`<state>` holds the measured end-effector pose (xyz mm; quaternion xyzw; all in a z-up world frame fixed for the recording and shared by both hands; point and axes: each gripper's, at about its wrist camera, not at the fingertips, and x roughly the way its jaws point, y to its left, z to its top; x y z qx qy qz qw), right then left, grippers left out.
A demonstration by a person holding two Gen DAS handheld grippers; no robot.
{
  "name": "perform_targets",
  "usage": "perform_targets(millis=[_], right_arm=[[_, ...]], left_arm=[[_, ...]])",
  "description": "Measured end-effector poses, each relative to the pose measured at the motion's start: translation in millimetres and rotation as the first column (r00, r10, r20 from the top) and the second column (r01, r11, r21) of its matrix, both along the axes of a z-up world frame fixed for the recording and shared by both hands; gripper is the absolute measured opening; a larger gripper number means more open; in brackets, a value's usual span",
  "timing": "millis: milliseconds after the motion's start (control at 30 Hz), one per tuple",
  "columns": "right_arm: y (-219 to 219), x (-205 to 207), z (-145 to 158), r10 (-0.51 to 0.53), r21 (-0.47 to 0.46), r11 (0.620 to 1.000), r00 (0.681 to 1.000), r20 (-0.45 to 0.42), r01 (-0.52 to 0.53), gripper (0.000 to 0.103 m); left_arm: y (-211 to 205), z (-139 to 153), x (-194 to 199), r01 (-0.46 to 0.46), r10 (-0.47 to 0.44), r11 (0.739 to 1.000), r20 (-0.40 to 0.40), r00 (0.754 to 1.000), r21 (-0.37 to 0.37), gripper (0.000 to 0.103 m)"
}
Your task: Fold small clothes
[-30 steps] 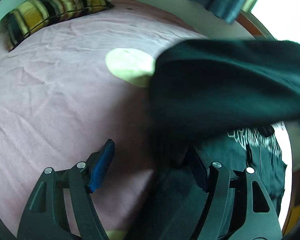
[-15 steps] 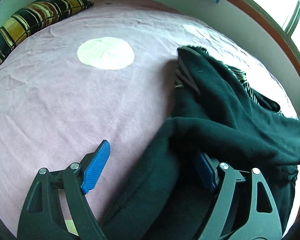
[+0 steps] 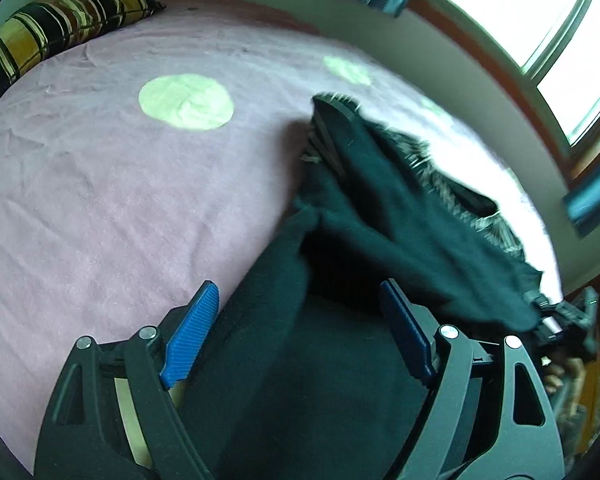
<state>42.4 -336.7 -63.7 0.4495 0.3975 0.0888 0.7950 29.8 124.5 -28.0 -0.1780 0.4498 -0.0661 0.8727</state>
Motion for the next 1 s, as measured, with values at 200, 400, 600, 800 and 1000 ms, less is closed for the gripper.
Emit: perform_targets(millis=[200, 400, 600, 800, 1000], right_arm=[[0.6, 1.1, 1.3, 0.004, -0.018, 1.000, 1.000, 0.008, -0.004, 0.008], [-2.0, -1.6, -1.0, 0.016, -0.041, 0.999, 1.000, 0.002, -0.016, 0.008], [-8.8, -1.4, -10.2, 0.017, 0.007, 1.000, 1.000, -0.002, -0.017, 0.007], [-29.5, -13.4, -19.4, 0.015, 0.088, 0.996, 1.000, -0.006, -0.014, 0.007], [-52.7, -37.6, -21.2, 0.010, 0.120, 0.993, 1.000, -0.007, -0.009, 0.007]], left_arm=[[-8.2, 18.7, 20.0, 0.011, -0.013, 1.000, 0.072, 0.997, 0.020, 0.082], [-17.9, -9.0, 60.6, -0.013, 0.014, 0.992, -0.013, 1.000, 0.126, 0.082], [-17.6, -34.2, 68.3, 0.012, 0.004, 0.981, -0.081, 0.997, 0.194, 0.082], [-9.7, -33.2, 69.2, 0.030, -0.019, 0.986, -0.069, 0.997, 0.165, 0.082], [-4.4, -34.0, 68.1, 0.047, -0.040, 0.991, -0.060, 0.997, 0.127, 0.082]])
